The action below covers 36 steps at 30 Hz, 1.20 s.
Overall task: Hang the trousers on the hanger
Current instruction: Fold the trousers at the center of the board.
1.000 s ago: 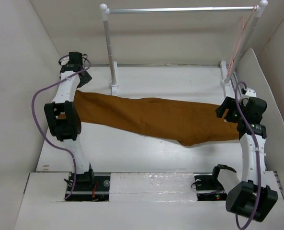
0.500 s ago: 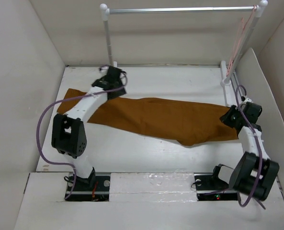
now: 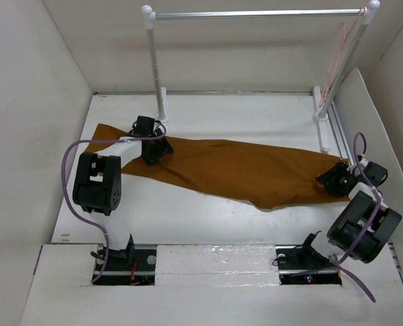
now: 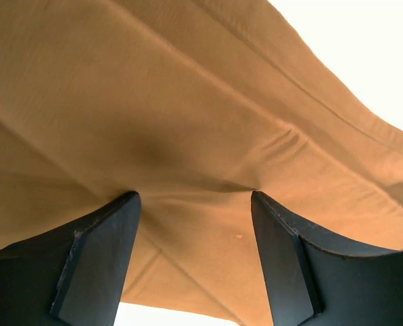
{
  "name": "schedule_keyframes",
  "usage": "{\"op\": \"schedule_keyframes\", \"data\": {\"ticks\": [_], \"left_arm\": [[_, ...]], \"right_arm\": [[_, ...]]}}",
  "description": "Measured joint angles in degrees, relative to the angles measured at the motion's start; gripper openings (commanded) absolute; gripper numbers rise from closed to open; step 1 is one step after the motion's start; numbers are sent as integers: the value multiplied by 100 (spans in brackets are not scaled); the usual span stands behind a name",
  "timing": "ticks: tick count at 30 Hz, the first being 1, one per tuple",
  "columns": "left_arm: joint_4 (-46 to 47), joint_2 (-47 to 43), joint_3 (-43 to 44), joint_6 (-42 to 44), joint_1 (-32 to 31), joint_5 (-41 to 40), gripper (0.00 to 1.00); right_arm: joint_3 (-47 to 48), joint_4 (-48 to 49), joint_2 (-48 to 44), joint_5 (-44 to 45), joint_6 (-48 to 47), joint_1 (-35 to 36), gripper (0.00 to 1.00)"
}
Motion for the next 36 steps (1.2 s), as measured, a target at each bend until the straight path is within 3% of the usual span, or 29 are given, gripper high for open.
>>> {"op": "schedule_keyframes", "data": {"ticks": [2,3,12,17,26,29,30,32,33,36], "left_arm": [[24,-142,-125,37,28,-2,65],[20,-192,-186,61,22,-17,65],[-658,-691,-323,269,-181,-581,65],[-719,-966,-323,363,-146,-678,65],[-748,-1005,-323,391,-175,-560,65],[-748,-1003,-323,391,-186,-656,65],[-745,-992,-323,387,-186,-699,65],[-680,-933,-343,372,-166,-748,65],[-601,-881,-396,367,-138,-728,65],[-411,-636,-693,369,-42,-745,65]], "right_arm": [[55,-149,-212,-92,-125,-138,71],[63,-181,-348,-118,-160,-192,80],[-46,-730,-1665,157,162,-1038,98],[-656,-452,-1665,219,538,-1661,100],[-835,601,-778,199,997,-1661,100],[-901,1154,-553,146,1270,-1661,86],[-916,1333,-455,122,1366,-1663,63],[-940,1598,-208,92,1534,-1661,34],[-962,1665,-76,57,1613,-1661,12],[-813,1366,-127,-52,1606,-1670,3]]}}
